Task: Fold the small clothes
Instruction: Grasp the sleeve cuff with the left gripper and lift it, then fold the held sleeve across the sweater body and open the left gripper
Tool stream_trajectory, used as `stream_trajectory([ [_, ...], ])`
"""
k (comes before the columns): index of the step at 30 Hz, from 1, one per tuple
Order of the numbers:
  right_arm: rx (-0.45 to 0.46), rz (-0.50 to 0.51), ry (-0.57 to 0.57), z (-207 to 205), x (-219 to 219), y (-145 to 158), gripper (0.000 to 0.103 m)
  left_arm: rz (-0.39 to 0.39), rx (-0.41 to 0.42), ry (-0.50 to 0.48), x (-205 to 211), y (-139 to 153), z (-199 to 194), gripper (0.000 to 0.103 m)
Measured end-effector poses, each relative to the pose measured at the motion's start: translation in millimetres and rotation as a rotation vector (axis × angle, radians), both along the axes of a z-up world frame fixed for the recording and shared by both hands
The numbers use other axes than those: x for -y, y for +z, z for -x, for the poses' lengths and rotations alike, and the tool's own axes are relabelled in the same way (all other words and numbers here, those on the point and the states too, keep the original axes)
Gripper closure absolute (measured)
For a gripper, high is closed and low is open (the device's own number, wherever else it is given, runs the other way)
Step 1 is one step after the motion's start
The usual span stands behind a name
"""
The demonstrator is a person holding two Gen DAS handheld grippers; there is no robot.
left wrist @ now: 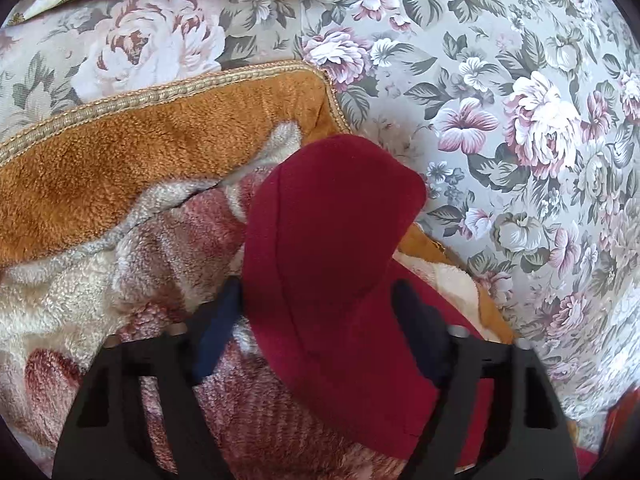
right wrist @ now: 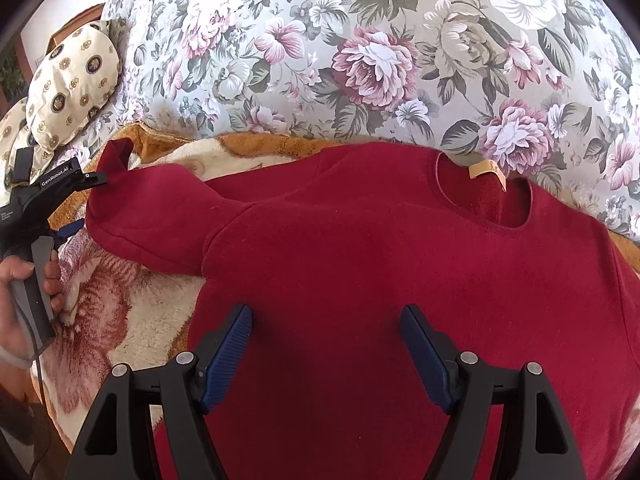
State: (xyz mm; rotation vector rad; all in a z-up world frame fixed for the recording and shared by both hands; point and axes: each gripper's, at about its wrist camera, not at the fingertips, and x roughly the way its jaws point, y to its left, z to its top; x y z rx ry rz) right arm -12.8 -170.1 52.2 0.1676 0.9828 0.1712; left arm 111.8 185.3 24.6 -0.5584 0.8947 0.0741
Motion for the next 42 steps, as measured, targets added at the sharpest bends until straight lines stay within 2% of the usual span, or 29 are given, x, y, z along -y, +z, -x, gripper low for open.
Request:
stream_trajectory([
  [2, 0.002, 0.002, 0.000, 0.6, -0.7, 1.0, 0.028, 0.071, -0.021, -0.021, -1.1, -7.5, -5.2, 0.083],
  [3, 0.001, 0.000, -0.001, 1.1, -1.0, 1.7, 0.028, 0.094, -0.029, -0.012, -2.5, -10.1, -5.0, 0.090],
  [6, 0.003, -0.014, 0.003, 4.6, 0.1, 4.9, 0.028, 0.090, 0.012, 0.006, -2.8, 1.6, 4.4, 0.093],
  [11, 0.018, -0.016, -0.021, 11.2, 12.5, 12.3, 0.028, 0.080, 0.134, -0.037, 9.3, 54.8, 28.2, 0.094],
  [15, 0.029, -0.031, -0.078, 19.6, 36.2, 21.5, 0.028, 0.058, 0.234, -0.161, 53.3, 106.6, 44.7, 0.094],
  [18, 0.040, -0.035, -0.117, 28.2, 57.3, 28.9, 0.028, 0.069, 0.305, -0.279, 101.2, 139.2, 60.3, 0.094],
  [21, 0.046, -0.031, -0.159, 36.8, 81.9, 35.6, 0.028, 0.087, 0.324, -0.396, 157.6, 154.7, 67.1, 0.094],
  [23, 0.054, -0.032, -0.202, 45.1, 105.2, 39.2, 0.028, 0.091, 0.316, -0.463, 195.5, 152.6, 70.7, 0.094],
  [26, 0.057, -0.035, -0.261, 56.7, 135.1, 40.6, 0.028, 0.049, 0.290, -0.559, 260.5, 133.8, 77.5, 0.094],
  [29, 0.049, -0.037, -0.322, 65.2, 167.1, 38.9, 0.028, 0.039, 0.221, -0.655, 320.8, 95.4, 86.1, 0.094],
  [32, 0.026, -0.031, -0.383, 74.5, 196.4, 32.3, 0.028, -0.014, 0.132, -0.758, 378.6, 48.8, 96.1, 0.094],
  [34, 0.015, -0.047, -0.429, 82.5, 214.8, 27.3, 0.028, -0.077, 0.072, -0.799, 402.7, 28.5, 104.5, 0.091],
  [35, 0.013, -0.065, -0.447, 85.9, 223.0, 25.3, 0.028, -0.105, 0.047, -0.823, 411.4, 22.4, 108.0, 0.087],
  [37, 0.014, -0.085, -0.467, 89.5, 235.7, 21.9, 0.028, -0.101, 0.029, -0.872, 417.2, 20.1, 116.4, 0.077],
  [40, 0.027, -0.103, -0.492, 92.9, 241.9, 20.6, 0.028, -0.032, 0.083, -0.883, 400.2, 45.8, 127.9, 0.063],
  [42, 0.032, -0.129, -0.487, 92.0, 240.4, 20.4, 0.028, -0.031, 0.147, -0.858, 381.3, 65.4, 136.4, 0.039],
])
